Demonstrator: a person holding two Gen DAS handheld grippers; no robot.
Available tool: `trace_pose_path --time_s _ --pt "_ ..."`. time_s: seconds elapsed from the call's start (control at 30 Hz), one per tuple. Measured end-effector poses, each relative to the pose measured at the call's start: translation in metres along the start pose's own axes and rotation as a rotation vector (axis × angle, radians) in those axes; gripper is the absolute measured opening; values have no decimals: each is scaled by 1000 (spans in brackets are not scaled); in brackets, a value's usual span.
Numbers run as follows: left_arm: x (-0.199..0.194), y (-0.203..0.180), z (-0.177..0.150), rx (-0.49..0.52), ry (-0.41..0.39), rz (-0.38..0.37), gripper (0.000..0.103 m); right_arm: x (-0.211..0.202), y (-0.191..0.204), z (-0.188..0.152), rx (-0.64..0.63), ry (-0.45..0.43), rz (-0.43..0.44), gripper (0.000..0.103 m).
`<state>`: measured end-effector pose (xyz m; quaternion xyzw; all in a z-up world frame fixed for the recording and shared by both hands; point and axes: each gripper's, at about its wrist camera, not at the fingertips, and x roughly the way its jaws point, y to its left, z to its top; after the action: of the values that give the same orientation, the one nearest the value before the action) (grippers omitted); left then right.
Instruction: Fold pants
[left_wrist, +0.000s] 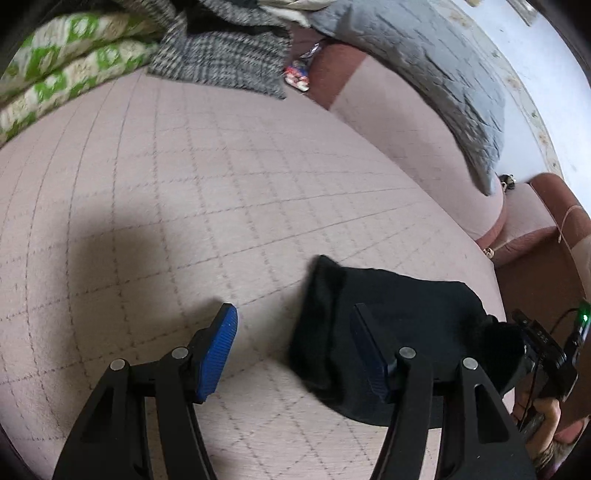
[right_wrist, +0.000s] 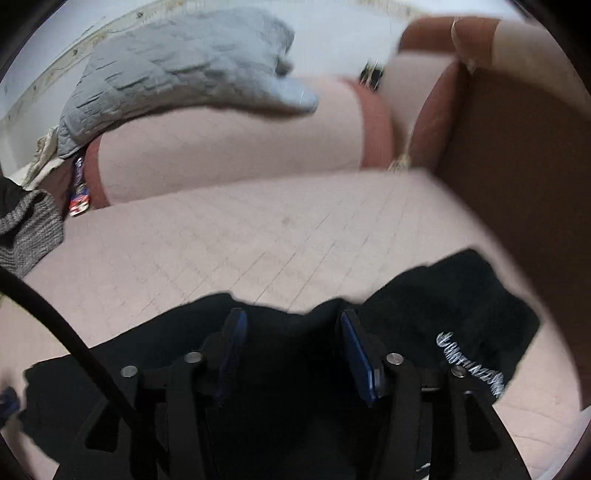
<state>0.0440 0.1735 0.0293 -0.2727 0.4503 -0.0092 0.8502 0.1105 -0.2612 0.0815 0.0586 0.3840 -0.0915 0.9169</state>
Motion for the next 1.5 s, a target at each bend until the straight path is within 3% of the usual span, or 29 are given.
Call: trace_pose_path --time_s 0.1,0.27,0.33,0.4,0.5,0.63,0.8,0.87,0.93,1.03,1.07,1.13,1.27,1.43,1.5 --pt "1 -1 3 -21 -2 -23 62 10 -30 4 96 61 20 62" --pt "-3 -15 1 38 -17 -21 62 51 -147 -14 369 209 -122 62" --pt "-3 -17 0 47 -18 -12 63 38 -190 -28 488 191 -142 62" --pt "0 -15 0 30 -4 -20 63 19 -202 -29 477 144 -202 62" --pt "6 -12 -2 -2 28 -44 63 -7 -192 -19 419 78 -177 62" --pt "3 -16 -10 27 30 -39 63 -31 -140 6 320 20 -7 62" --pt "4 -22 -19 72 25 -53 72 -38 -21 20 66 51 241 62" --pt "4 -25 -20 89 25 -40 73 -31 24 19 -22 103 328 62" --pt "4 -26 -20 82 27 -40 74 -24 84 14 -140 208 470 62" --pt "2 -27 -21 95 43 -48 72 -16 161 -4 -295 365 611 62" --pt "1 -27 -21 104 46 -53 53 -12 183 -9 -343 410 641 62" --pt "1 -28 -21 122 57 -66 28 -3 227 -19 -424 492 674 62" --pt "5 -21 -22 88 77 -71 32 10 279 -34 -489 616 700 62" --pt "5 -13 -19 31 80 -118 45 40 330 -38 -511 728 614 61" --pt "3 -11 -19 28 79 -115 47 43 337 -41 -510 732 586 51"
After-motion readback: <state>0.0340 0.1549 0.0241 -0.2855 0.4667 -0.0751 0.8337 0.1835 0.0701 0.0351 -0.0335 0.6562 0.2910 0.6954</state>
